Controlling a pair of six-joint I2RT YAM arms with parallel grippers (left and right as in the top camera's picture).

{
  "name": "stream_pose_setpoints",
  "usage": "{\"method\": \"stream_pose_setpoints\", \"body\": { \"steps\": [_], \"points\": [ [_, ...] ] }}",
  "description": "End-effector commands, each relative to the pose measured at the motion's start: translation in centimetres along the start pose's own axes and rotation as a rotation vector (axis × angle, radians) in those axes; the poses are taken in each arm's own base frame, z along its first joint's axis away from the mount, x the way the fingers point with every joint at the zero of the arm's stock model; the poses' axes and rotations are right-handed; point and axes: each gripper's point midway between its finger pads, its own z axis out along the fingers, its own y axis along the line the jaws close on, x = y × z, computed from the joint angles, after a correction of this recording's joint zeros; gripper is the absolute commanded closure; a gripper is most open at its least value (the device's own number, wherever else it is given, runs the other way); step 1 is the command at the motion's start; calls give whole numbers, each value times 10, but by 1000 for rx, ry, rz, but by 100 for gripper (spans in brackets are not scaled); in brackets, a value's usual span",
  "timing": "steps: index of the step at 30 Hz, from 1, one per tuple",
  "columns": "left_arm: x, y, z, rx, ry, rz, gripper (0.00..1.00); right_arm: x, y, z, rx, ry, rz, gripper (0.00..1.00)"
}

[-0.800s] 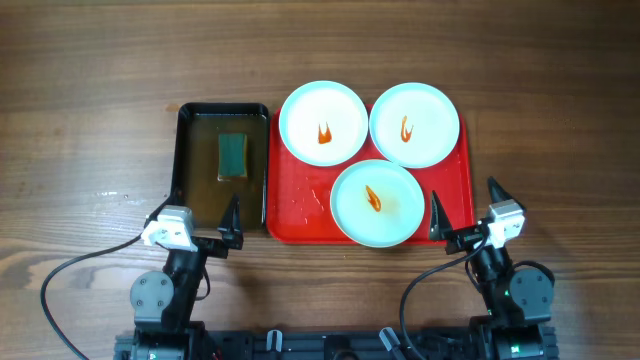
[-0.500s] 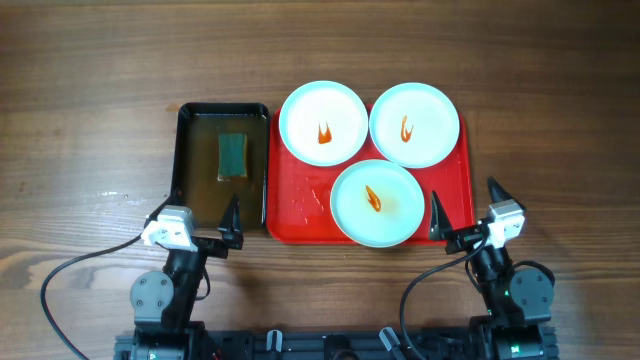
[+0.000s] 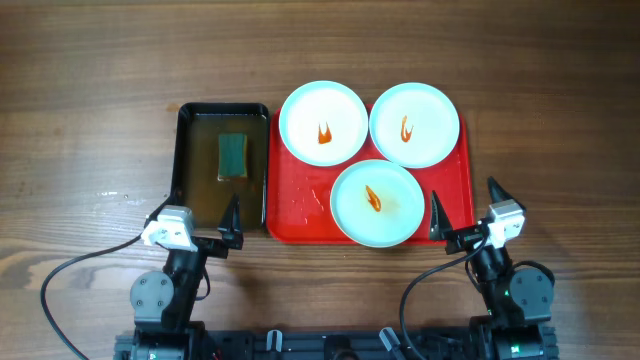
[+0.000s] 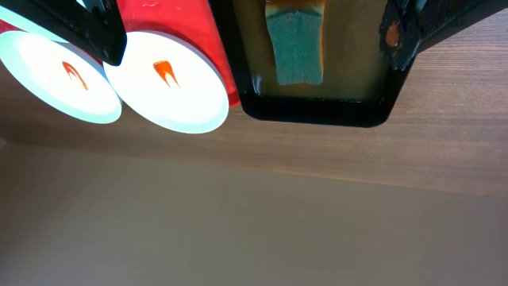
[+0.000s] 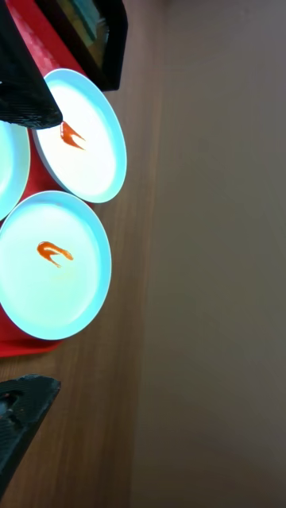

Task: Clean dirty plates on tray and stack at the side
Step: 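Move left gripper to the sponge and right gripper to the front plate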

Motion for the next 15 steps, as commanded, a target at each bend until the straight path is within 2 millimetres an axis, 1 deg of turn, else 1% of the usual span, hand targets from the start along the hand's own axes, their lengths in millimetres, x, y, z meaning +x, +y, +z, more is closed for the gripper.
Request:
{"method": "stream_pose_setpoints", "body": {
  "steps": [1,15],
  "points": [
    [2,-1,0,10,5,15,0,-2,1,0,-9,-10,-14,1],
    [1,-3,0,21,-1,12,0,-2,3,0,-21,-11,-3,1]
  ]
}}
